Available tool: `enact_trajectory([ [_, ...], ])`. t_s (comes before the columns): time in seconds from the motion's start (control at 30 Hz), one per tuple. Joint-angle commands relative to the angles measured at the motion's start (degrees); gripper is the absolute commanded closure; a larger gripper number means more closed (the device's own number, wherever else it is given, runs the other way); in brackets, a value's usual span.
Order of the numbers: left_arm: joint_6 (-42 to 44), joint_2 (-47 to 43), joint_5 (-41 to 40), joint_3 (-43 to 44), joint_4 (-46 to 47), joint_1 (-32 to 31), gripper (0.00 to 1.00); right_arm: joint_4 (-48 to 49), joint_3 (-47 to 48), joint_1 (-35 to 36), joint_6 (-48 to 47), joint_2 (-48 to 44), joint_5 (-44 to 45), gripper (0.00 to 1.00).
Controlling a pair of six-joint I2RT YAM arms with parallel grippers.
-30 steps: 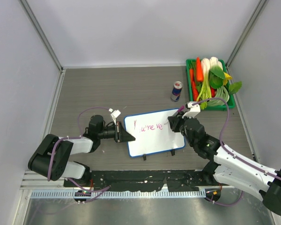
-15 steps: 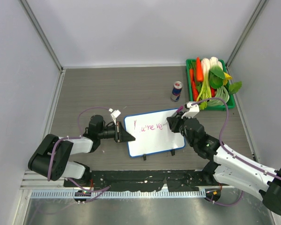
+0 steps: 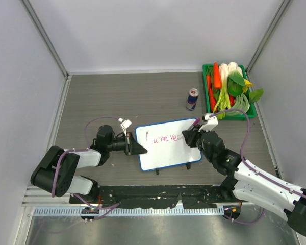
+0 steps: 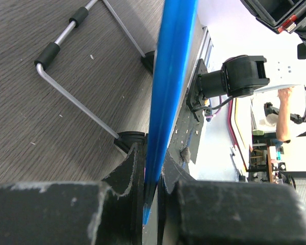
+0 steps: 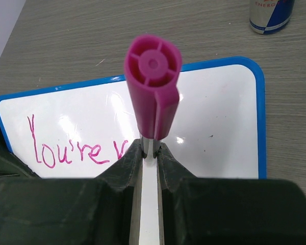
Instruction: Write a sentence on the whiteboard
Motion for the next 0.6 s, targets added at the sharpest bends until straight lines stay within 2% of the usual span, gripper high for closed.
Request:
enact_trajectory([
  [0.0, 0.9, 1.5, -5.6, 0.1, -5.2, 0.1, 1.00, -0.8, -0.2, -0.1, 0.1, -0.5, 2.6, 0.98],
  [0.57, 0.8, 1.6, -5.6, 0.2, -5.1, 0.0, 1.00, 0.7, 4.7, -0.1, -1.9, -1.0, 4.7, 0.99],
])
